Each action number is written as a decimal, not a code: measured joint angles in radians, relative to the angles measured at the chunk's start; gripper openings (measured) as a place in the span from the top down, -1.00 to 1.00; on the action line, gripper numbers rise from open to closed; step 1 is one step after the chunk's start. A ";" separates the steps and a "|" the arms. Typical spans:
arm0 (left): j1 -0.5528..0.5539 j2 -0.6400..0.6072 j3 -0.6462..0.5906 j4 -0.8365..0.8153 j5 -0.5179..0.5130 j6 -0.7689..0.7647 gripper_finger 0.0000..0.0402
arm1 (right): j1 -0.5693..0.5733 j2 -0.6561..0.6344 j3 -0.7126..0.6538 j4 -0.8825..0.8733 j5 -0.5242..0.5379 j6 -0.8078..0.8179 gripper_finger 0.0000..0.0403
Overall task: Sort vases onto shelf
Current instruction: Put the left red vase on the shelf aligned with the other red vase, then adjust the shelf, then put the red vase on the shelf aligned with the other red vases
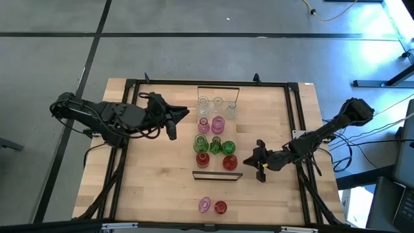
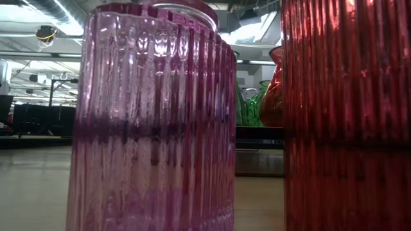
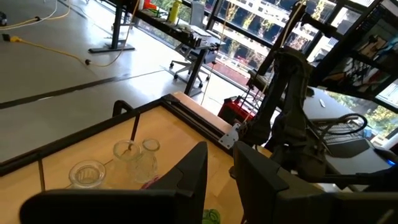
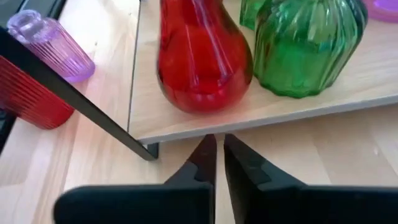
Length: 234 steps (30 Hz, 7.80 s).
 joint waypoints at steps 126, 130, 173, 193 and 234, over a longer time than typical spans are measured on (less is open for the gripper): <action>-0.007 0.000 -0.003 0.011 -0.016 0.043 0.64 | -0.203 0.348 0.222 0.196 -0.396 -0.250 1.00; -0.007 0.000 -0.003 0.011 -0.015 0.043 0.64 | -0.203 0.348 0.222 0.199 -0.383 -0.248 1.00; -0.355 0.229 -0.360 -0.184 0.226 -0.810 0.99 | 0.178 -0.374 0.455 -0.877 0.419 0.288 1.00; -0.388 0.516 -0.597 0.429 0.073 -1.188 1.00 | 0.177 -0.374 0.725 -1.216 0.509 0.303 1.00; -0.621 0.570 -0.596 0.622 -0.247 -1.224 1.00 | 0.591 -0.284 0.606 -0.798 0.435 0.439 1.00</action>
